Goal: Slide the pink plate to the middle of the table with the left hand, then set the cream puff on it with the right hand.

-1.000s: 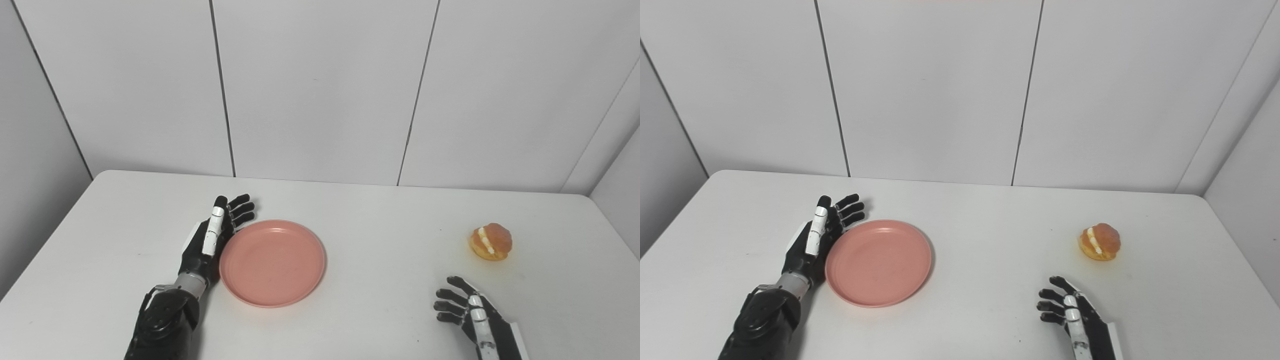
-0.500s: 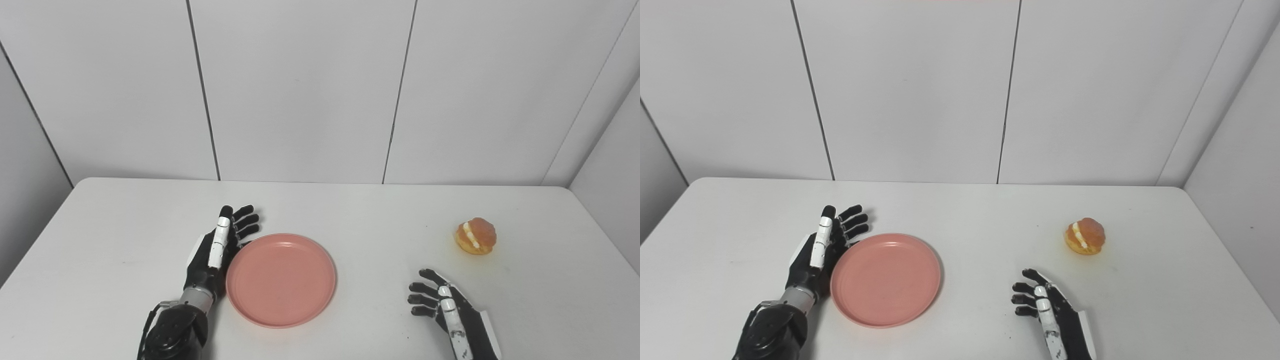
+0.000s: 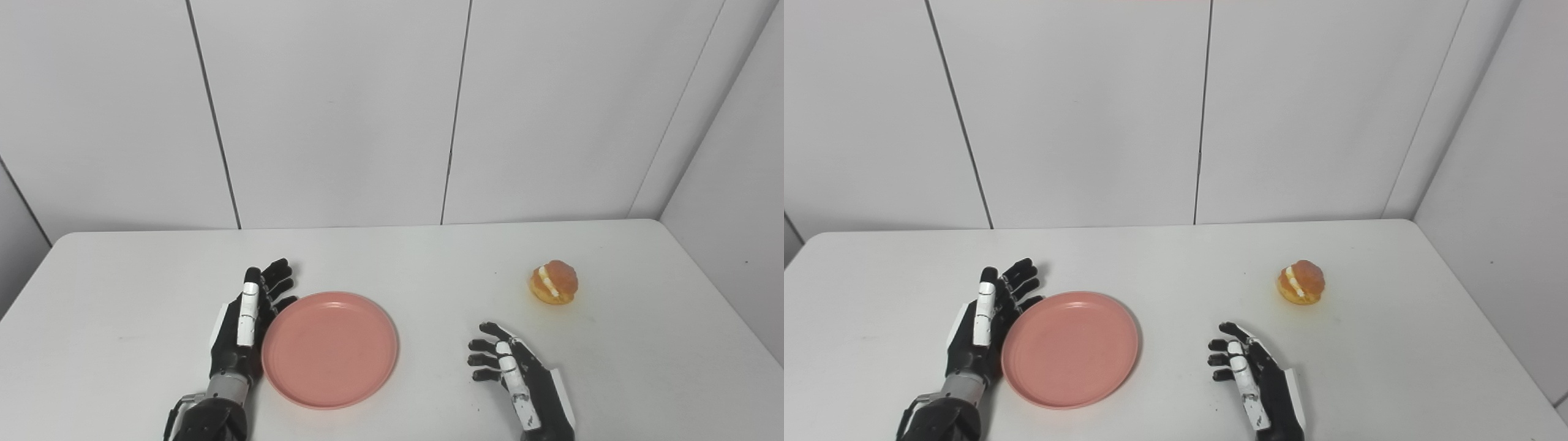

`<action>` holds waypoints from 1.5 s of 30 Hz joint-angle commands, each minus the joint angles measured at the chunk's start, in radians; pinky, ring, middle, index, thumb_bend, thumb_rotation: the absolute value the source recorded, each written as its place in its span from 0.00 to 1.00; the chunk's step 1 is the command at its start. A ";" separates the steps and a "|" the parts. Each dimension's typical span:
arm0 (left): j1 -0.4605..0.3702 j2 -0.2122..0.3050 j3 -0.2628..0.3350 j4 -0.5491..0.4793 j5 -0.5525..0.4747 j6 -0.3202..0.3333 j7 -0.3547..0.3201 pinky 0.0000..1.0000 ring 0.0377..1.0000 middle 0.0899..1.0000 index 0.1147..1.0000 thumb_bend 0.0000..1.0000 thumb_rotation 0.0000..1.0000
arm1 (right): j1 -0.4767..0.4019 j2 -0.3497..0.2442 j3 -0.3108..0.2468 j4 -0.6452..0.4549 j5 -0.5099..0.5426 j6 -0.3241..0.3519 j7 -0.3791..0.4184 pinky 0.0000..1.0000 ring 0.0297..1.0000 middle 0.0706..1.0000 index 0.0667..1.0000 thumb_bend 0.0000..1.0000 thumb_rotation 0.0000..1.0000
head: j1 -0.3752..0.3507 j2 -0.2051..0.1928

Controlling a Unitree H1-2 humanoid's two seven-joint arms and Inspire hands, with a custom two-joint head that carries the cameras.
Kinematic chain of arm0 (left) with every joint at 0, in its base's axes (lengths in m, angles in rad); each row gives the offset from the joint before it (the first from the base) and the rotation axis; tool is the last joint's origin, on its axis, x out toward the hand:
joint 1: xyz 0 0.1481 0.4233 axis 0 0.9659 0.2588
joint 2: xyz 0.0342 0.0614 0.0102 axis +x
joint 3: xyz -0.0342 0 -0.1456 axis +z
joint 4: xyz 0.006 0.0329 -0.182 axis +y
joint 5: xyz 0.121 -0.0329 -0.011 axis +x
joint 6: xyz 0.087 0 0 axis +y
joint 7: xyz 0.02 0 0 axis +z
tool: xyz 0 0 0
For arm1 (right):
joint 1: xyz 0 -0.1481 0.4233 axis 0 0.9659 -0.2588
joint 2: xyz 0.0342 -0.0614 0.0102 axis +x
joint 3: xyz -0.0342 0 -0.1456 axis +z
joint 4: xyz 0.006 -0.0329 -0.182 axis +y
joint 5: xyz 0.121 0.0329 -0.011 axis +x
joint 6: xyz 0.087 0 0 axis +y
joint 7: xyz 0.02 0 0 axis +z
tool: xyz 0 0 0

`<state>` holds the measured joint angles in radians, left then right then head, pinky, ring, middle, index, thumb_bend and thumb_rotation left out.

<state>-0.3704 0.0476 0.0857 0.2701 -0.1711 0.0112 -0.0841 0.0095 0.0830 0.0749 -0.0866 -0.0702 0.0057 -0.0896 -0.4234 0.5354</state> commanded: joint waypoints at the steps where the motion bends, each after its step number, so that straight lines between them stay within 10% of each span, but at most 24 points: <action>1: 0.002 -0.004 0.004 0.010 -0.018 -0.021 -0.015 0.86 0.89 0.85 0.73 0.83 0.99 | 0.001 0.020 0.022 0.009 -0.010 0.030 0.012 0.57 0.63 0.67 0.74 0.65 0.89 | -0.004 0.000; 16: 0.034 -0.008 0.008 -0.018 -0.046 0.002 -0.031 0.84 0.90 0.85 0.74 0.78 1.00 | -0.010 -0.013 0.011 -0.097 -0.160 -0.018 -0.039 0.57 0.65 0.72 0.75 0.70 0.79 | -0.045 -0.030; 22: 0.033 -0.013 0.014 -0.039 -0.064 0.033 -0.030 0.87 0.92 0.86 0.76 0.76 1.00 | -0.092 -0.075 0.000 -0.288 -0.267 0.168 0.027 0.55 0.64 0.69 0.78 0.77 0.91 | -0.040 -0.035; 29: 0.022 -0.019 0.039 -0.032 -0.107 0.042 -0.033 0.90 0.92 0.84 0.78 0.75 1.00 | -0.228 -0.242 0.024 -0.382 -0.530 0.251 0.118 0.53 0.64 0.70 0.80 0.83 0.97 | -0.034 -0.048; 37: 0.024 -0.030 0.035 -0.034 -0.119 0.061 -0.042 0.90 0.93 0.86 0.77 0.74 1.00 | -0.358 -0.449 0.029 -0.374 -0.737 0.264 0.289 0.65 0.76 0.81 0.87 0.99 0.64 | -0.033 -0.055; 45: 0.034 -0.030 0.037 -0.052 -0.138 0.077 -0.049 0.94 0.94 0.89 0.79 0.74 1.00 | -0.524 -0.612 0.010 -0.263 -0.771 0.297 0.481 0.69 0.81 0.86 0.86 1.00 0.52 | -0.035 -0.045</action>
<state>-0.3431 0.0189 0.1257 0.2201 -0.3018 0.0636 -0.1278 -0.4715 -0.4939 0.0988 -0.3570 -0.8277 0.2905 0.3786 -0.4587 0.4894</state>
